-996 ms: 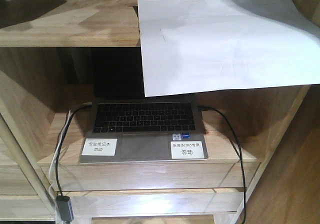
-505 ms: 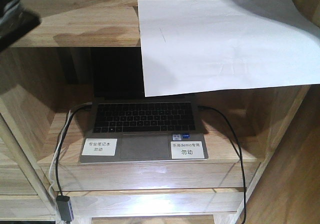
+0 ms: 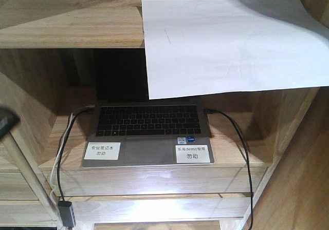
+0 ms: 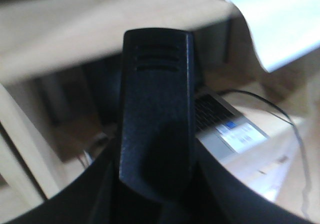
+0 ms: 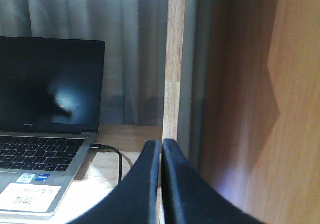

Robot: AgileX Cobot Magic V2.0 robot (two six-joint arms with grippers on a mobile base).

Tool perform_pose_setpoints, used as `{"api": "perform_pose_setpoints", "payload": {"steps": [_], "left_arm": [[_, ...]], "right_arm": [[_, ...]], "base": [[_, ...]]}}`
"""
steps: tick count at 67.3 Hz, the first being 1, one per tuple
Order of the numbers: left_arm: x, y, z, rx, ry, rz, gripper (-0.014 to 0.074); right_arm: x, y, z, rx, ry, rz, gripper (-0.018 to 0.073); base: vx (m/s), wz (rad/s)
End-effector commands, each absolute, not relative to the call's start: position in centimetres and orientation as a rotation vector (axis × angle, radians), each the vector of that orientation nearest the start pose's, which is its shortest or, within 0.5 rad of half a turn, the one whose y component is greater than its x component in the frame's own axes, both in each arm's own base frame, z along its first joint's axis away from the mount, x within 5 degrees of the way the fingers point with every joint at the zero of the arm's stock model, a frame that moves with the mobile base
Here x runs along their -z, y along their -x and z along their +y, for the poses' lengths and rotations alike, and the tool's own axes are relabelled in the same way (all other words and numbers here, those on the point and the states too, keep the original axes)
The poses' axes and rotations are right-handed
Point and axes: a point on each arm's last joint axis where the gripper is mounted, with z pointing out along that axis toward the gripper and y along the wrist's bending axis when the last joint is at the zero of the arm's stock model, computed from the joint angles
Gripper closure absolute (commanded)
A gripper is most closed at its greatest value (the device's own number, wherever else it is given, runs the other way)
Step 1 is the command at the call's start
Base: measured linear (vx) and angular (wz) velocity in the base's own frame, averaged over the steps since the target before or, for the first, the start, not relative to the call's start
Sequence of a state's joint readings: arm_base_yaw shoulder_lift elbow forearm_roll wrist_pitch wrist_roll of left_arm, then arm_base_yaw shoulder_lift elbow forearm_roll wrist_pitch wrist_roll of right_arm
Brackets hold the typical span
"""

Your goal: Grab stapler and paper to desk for stapling

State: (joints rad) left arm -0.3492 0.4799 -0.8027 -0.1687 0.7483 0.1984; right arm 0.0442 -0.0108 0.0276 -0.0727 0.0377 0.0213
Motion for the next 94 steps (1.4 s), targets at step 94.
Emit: {"api": "perform_pose_setpoints", "payload": {"steps": [94], "left_arm": [[-32.1, -2.9, -2.4, 0.341, -0.441, 1.689, 0.0603]], "right_arm": [[-20.8, -5.5, 0.2, 0.012, 0.072, 1.452, 0.0568]], "base": [[0.00, 0.00]]}}
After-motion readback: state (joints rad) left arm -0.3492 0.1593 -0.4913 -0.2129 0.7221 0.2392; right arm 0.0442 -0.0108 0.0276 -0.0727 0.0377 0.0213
